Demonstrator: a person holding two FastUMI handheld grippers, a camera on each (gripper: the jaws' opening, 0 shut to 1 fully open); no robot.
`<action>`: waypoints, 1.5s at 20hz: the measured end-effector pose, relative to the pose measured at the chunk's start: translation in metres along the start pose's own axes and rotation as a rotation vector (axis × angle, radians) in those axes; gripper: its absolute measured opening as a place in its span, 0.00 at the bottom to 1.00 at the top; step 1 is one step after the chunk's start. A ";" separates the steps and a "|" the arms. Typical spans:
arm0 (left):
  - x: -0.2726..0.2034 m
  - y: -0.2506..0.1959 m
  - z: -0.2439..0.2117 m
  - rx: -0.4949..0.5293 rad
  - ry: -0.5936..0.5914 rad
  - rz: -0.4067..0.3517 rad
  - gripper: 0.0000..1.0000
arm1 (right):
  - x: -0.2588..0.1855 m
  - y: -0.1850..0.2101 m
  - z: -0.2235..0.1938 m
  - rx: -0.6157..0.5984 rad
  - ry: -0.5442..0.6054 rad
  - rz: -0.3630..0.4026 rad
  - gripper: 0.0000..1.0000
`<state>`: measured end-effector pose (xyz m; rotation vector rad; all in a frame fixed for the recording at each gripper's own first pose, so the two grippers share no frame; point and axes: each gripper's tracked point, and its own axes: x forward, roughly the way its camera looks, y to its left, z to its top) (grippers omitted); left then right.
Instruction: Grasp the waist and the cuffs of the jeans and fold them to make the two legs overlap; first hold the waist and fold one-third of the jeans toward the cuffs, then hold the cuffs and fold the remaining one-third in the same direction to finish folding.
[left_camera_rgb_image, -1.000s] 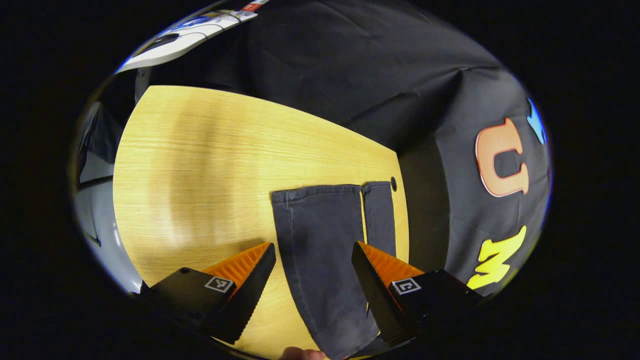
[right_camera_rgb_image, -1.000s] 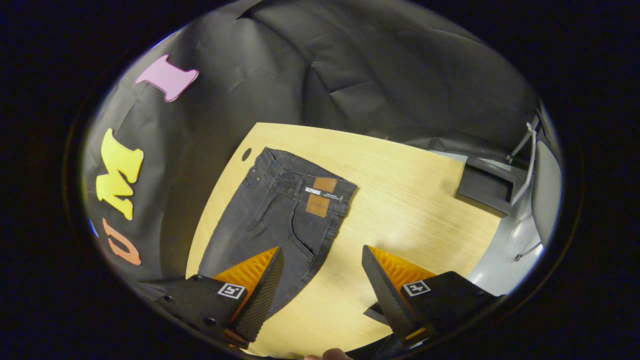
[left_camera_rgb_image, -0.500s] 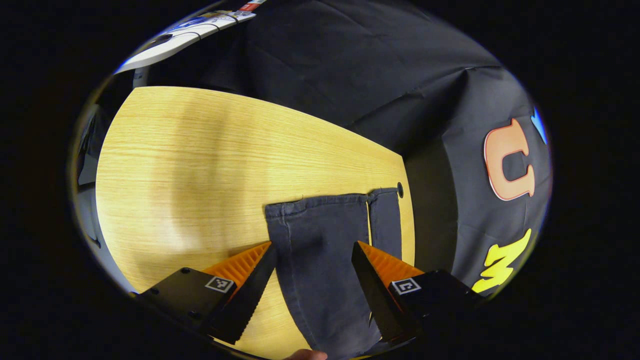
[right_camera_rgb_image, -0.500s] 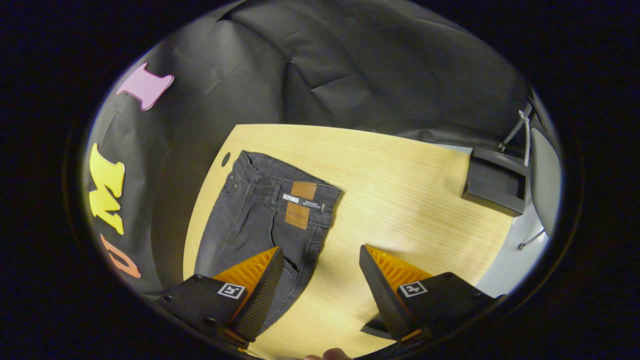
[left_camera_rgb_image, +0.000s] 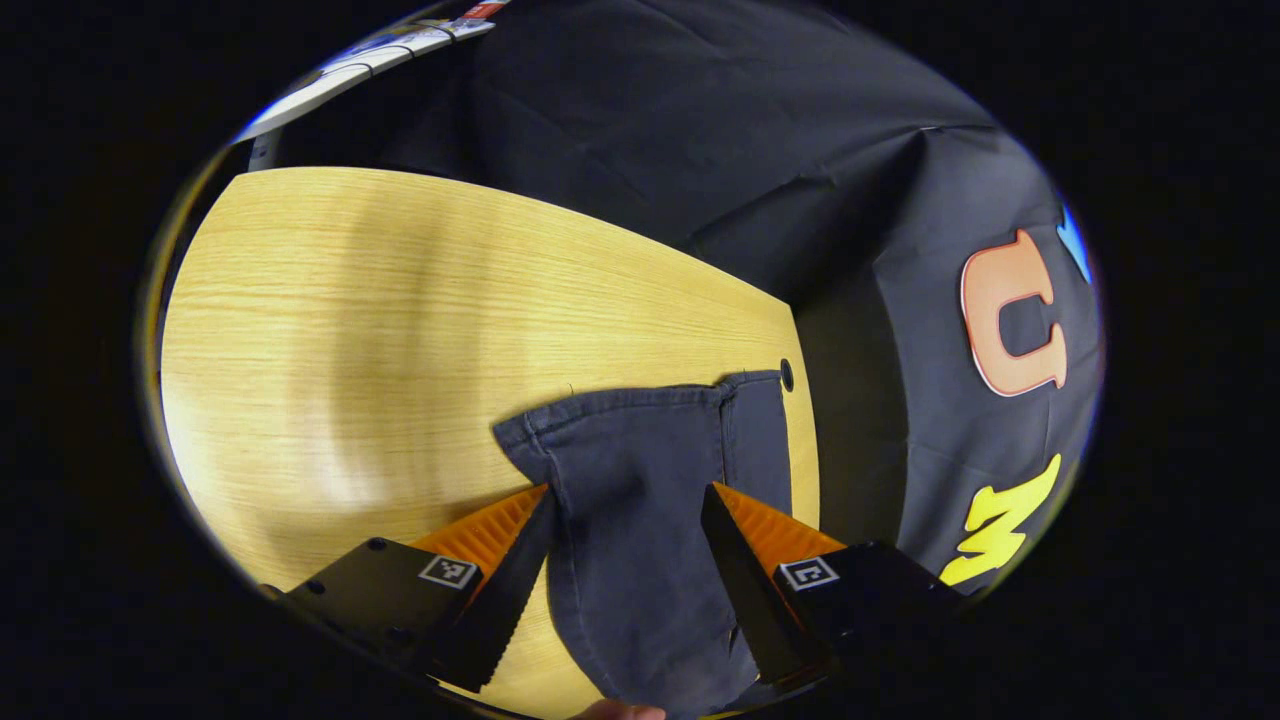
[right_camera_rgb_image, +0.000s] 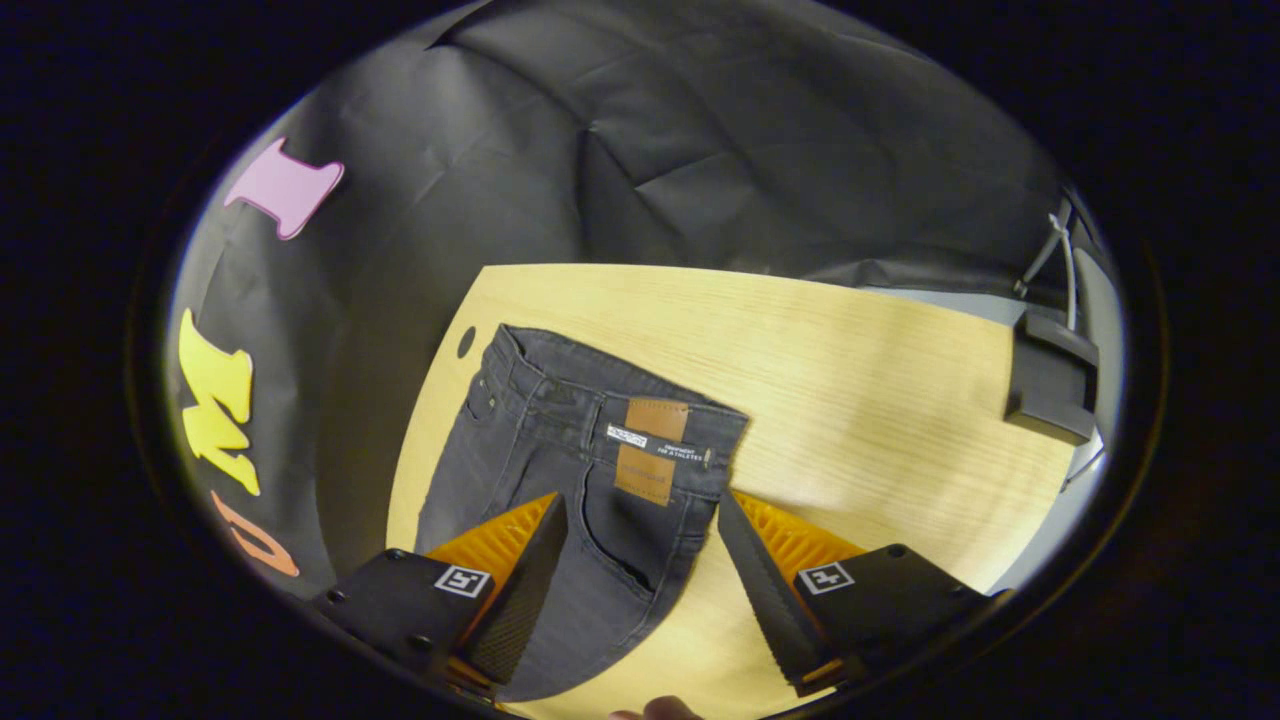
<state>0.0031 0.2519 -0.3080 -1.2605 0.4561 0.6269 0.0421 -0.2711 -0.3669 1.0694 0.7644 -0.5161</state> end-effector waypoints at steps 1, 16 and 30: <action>0.001 -0.001 -0.002 -0.005 0.006 -0.010 0.84 | -0.002 -0.001 0.001 0.014 -0.003 0.013 0.93; 0.034 -0.020 -0.015 -0.014 0.050 -0.049 0.55 | 0.023 -0.012 0.002 -0.080 -0.065 -0.074 0.36; 0.039 -0.039 -0.037 0.058 0.139 -0.030 0.05 | 0.024 -0.014 0.007 -0.092 0.009 -0.081 0.01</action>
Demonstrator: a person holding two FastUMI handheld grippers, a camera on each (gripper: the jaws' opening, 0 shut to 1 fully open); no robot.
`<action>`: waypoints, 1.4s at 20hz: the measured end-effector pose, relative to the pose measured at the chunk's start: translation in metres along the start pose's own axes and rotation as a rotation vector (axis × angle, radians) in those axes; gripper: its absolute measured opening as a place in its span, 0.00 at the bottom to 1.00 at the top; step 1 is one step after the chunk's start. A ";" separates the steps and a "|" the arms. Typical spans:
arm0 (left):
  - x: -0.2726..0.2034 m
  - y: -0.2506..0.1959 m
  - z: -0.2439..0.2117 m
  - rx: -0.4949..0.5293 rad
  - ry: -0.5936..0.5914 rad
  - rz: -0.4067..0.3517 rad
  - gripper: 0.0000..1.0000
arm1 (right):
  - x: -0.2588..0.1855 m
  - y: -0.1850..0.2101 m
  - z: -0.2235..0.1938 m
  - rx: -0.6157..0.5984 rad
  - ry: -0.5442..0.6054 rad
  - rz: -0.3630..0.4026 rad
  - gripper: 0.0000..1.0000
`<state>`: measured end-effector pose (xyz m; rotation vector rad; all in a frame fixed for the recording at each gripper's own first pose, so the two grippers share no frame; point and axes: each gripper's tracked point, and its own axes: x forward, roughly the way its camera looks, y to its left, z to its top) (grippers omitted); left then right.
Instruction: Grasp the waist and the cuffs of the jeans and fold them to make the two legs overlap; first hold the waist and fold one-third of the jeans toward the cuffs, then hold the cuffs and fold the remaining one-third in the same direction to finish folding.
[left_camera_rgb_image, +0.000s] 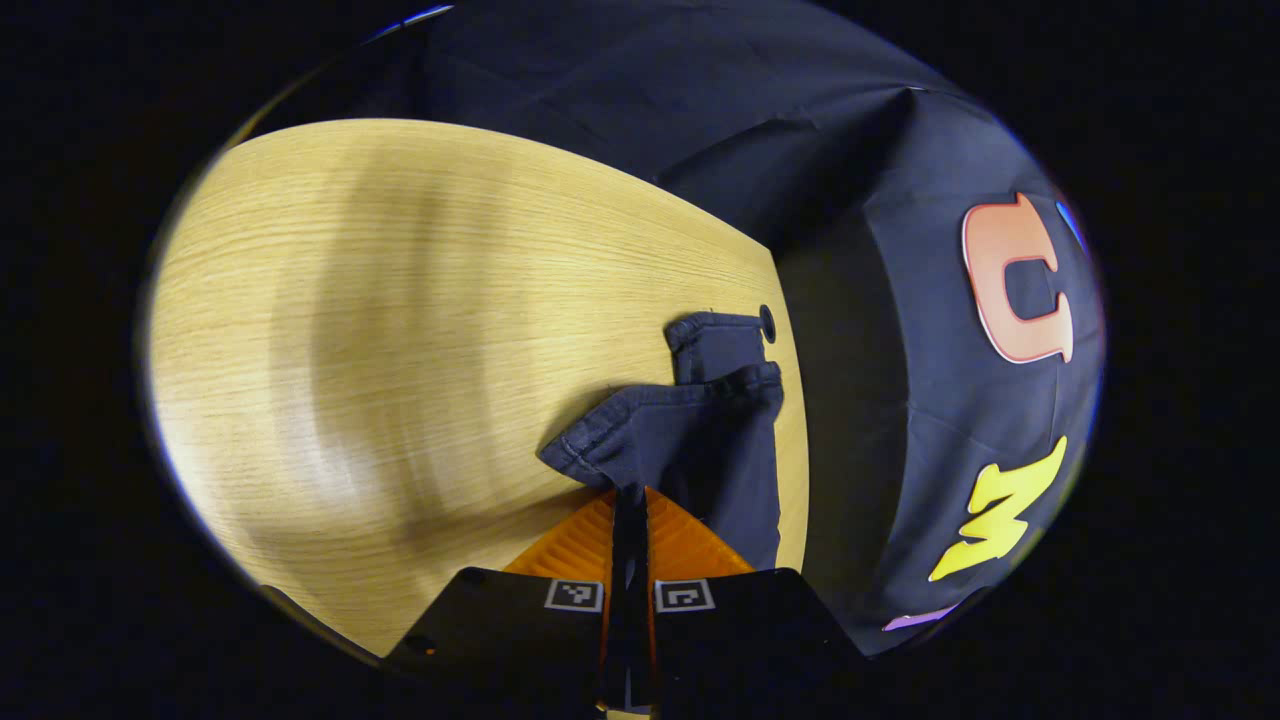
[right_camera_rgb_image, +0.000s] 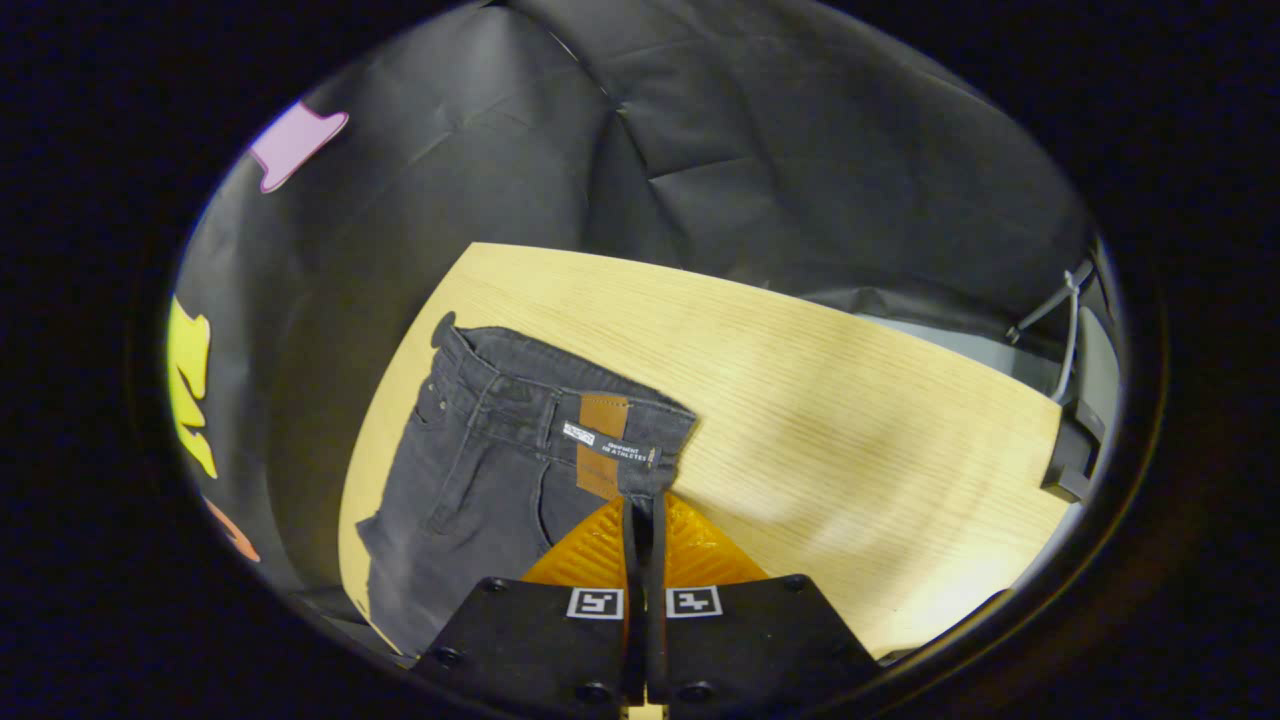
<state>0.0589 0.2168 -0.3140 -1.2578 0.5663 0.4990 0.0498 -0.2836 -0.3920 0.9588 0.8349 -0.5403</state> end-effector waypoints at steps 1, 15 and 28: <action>-0.003 -0.003 0.001 0.001 0.004 0.003 0.04 | -0.003 0.002 0.002 0.018 0.009 0.028 0.01; -0.090 -0.082 0.026 -0.168 0.018 -0.026 0.04 | -0.061 0.030 0.040 0.340 0.121 0.201 0.01; 0.006 -0.131 0.078 -0.462 0.075 0.010 0.03 | -0.003 0.128 0.094 0.367 0.168 0.215 0.01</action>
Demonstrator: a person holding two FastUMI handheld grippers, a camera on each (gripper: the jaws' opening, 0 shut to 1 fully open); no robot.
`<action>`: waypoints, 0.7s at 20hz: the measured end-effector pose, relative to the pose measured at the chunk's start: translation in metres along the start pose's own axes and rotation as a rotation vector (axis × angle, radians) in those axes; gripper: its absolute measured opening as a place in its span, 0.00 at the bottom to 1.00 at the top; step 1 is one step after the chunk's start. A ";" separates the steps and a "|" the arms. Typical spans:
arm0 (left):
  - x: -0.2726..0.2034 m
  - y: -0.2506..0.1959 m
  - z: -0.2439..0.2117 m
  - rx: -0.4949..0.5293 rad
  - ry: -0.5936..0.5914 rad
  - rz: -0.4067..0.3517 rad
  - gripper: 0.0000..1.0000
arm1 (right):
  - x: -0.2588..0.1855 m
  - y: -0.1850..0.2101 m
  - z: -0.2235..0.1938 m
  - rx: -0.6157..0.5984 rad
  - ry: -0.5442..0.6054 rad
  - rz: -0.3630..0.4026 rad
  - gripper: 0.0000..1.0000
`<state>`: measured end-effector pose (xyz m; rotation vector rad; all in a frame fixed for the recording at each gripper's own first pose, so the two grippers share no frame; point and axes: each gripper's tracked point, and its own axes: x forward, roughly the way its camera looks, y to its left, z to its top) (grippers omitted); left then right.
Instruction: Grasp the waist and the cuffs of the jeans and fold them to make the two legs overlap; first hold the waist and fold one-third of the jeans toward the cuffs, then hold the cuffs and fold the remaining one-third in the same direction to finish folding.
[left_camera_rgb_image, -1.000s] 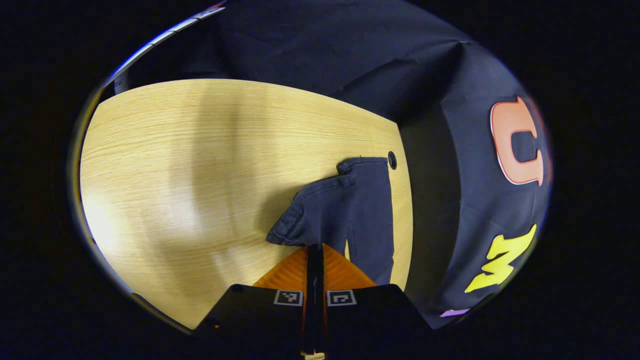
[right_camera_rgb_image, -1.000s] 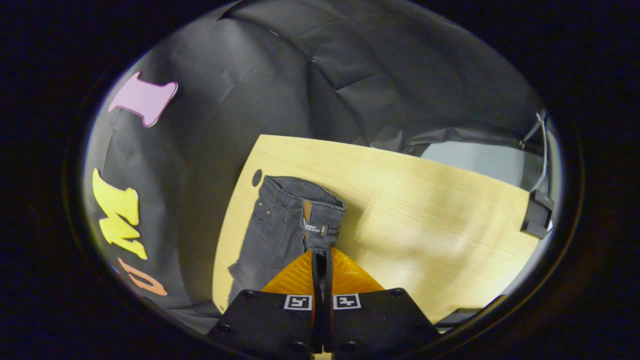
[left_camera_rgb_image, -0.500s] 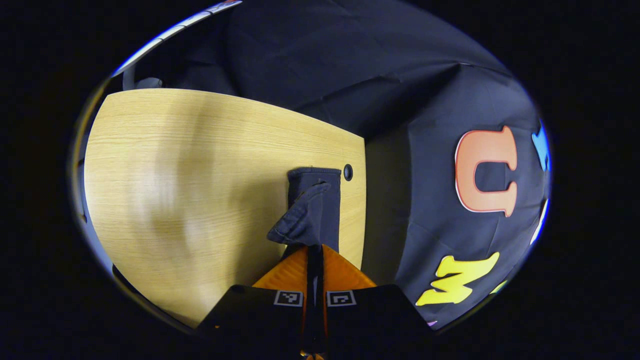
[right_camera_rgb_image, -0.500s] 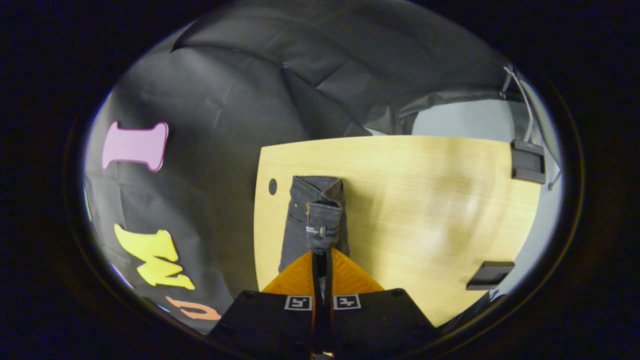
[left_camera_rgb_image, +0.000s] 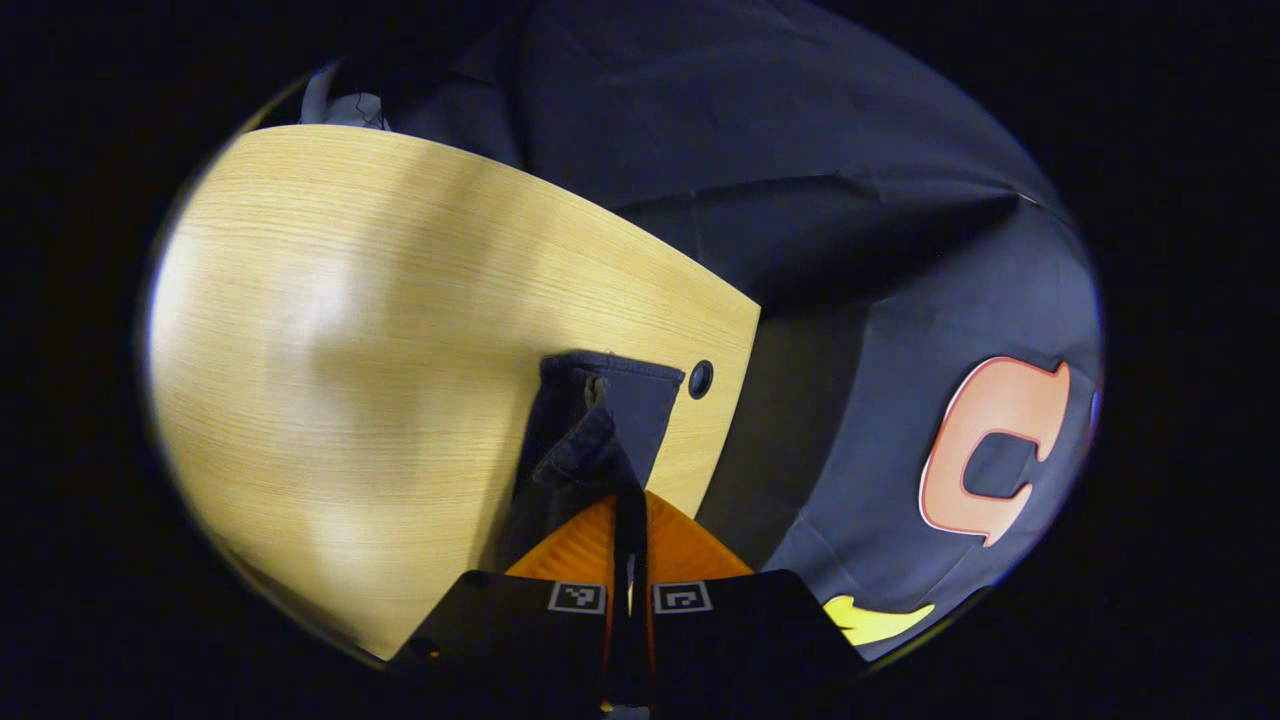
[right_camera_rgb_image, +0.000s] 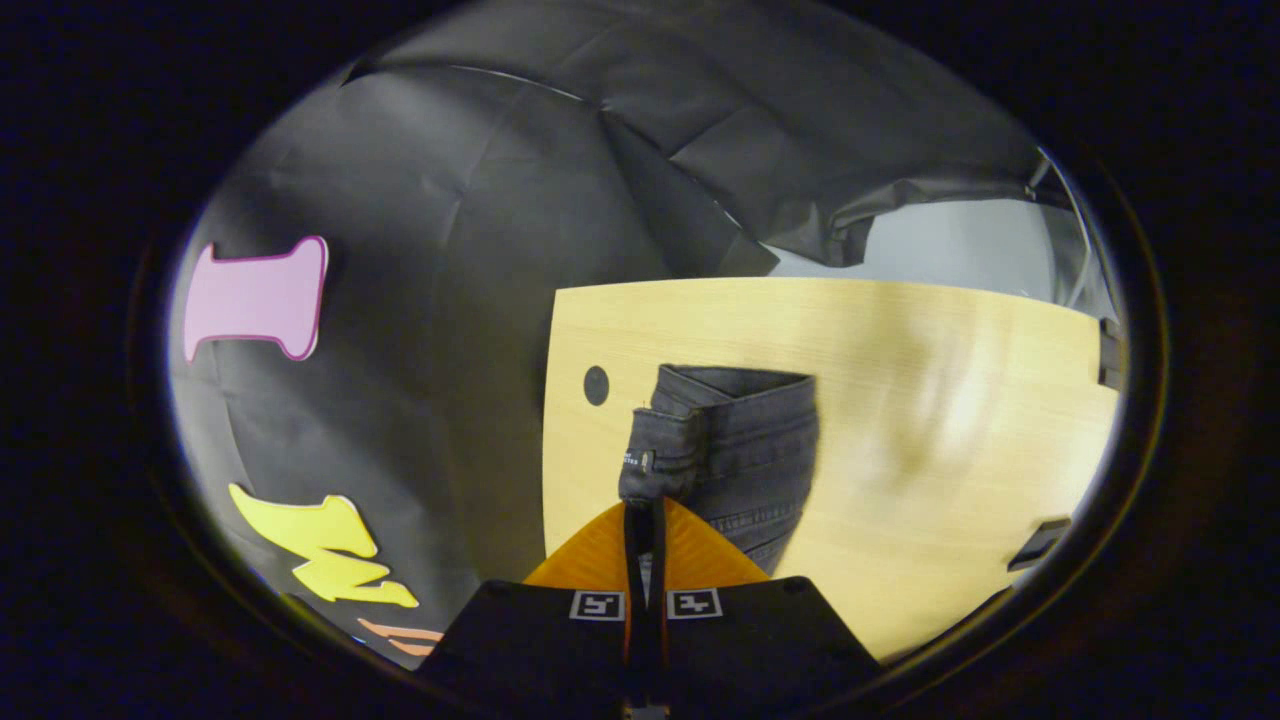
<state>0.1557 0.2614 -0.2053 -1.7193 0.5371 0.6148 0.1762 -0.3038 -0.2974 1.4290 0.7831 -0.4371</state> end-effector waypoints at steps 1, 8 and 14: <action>0.011 -0.006 -0.001 0.002 0.003 0.009 0.03 | 0.012 0.007 0.003 -0.005 0.001 -0.004 0.01; 0.110 -0.008 -0.001 0.019 0.022 0.132 0.04 | 0.097 0.021 0.012 0.019 0.023 -0.024 0.01; 0.141 0.001 0.005 0.087 0.040 0.201 0.03 | 0.130 0.009 0.015 -0.006 0.027 -0.078 0.01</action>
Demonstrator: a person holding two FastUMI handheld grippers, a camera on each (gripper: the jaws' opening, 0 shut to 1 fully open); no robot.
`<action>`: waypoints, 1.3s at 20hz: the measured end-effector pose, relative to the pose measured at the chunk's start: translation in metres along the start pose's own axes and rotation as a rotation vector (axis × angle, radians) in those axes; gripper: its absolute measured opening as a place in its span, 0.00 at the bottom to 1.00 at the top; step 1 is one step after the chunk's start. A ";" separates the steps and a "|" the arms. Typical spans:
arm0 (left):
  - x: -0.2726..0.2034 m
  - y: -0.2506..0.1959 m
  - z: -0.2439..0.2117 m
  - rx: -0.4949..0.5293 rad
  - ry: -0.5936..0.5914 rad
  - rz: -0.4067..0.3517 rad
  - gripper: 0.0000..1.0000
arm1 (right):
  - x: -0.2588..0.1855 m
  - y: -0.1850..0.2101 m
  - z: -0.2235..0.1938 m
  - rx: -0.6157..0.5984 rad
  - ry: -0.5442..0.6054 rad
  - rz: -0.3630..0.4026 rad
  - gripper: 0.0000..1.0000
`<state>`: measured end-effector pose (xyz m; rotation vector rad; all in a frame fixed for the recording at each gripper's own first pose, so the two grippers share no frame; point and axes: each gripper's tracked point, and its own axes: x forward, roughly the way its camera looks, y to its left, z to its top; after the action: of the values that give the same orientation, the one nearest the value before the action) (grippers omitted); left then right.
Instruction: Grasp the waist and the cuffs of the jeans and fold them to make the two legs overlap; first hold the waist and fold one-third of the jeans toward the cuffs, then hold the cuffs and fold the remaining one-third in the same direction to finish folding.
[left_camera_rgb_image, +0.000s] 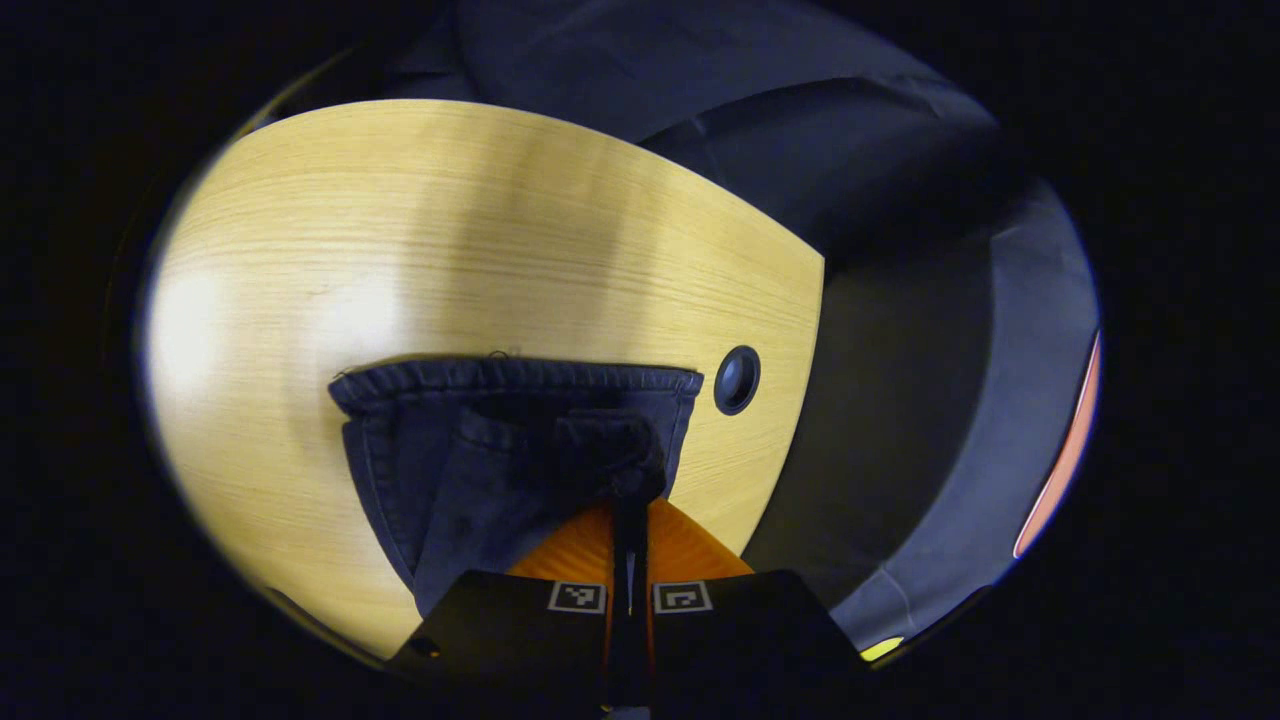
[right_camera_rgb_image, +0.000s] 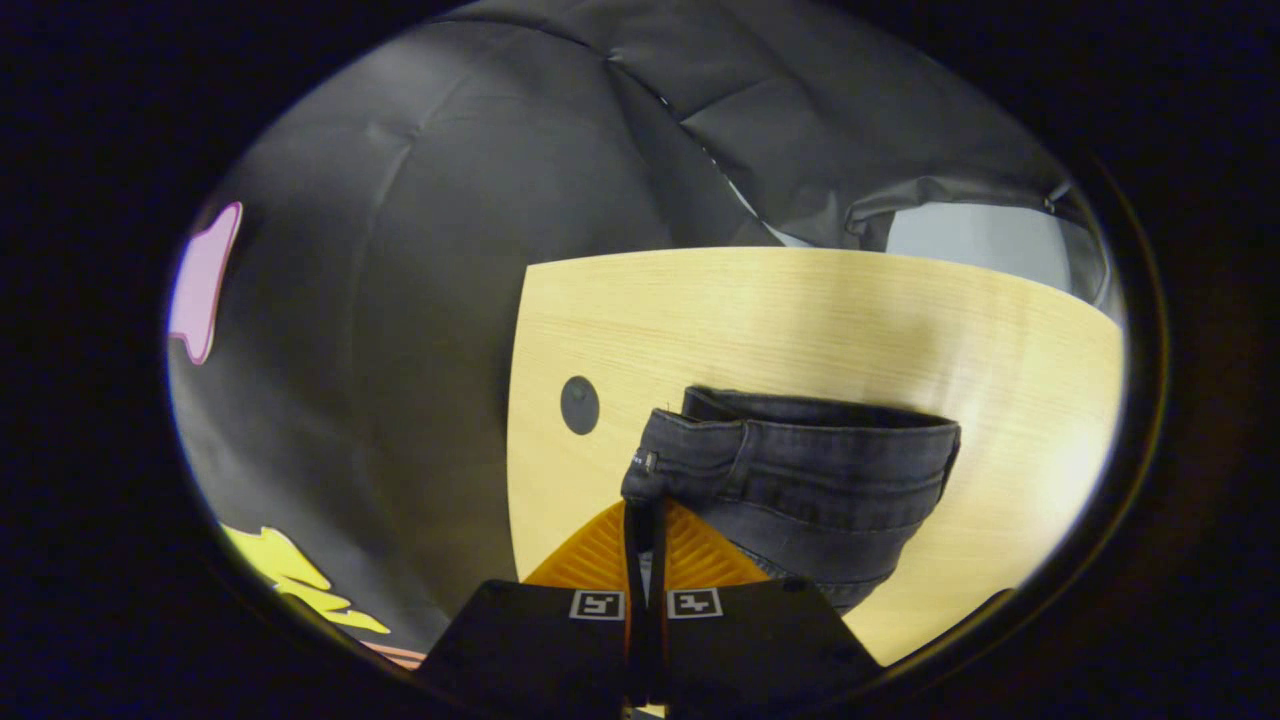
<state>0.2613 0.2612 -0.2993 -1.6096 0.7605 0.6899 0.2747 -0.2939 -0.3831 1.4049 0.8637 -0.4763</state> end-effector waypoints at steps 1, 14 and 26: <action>0.001 0.001 0.003 -0.006 -0.003 0.007 0.04 | 0.002 -0.001 0.000 0.002 0.003 -0.005 0.01; -0.036 -0.020 -0.001 0.062 0.031 -0.001 0.99 | -0.028 0.022 0.001 -0.088 -0.066 0.102 0.67; -0.243 -0.094 -0.110 1.013 -0.299 -0.341 0.99 | -0.189 0.024 -0.087 -1.065 -0.425 0.213 0.84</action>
<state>0.1891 0.1898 -0.0352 -0.6534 0.4624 0.2023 0.1544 -0.2435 -0.2195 0.3743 0.4668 -0.0863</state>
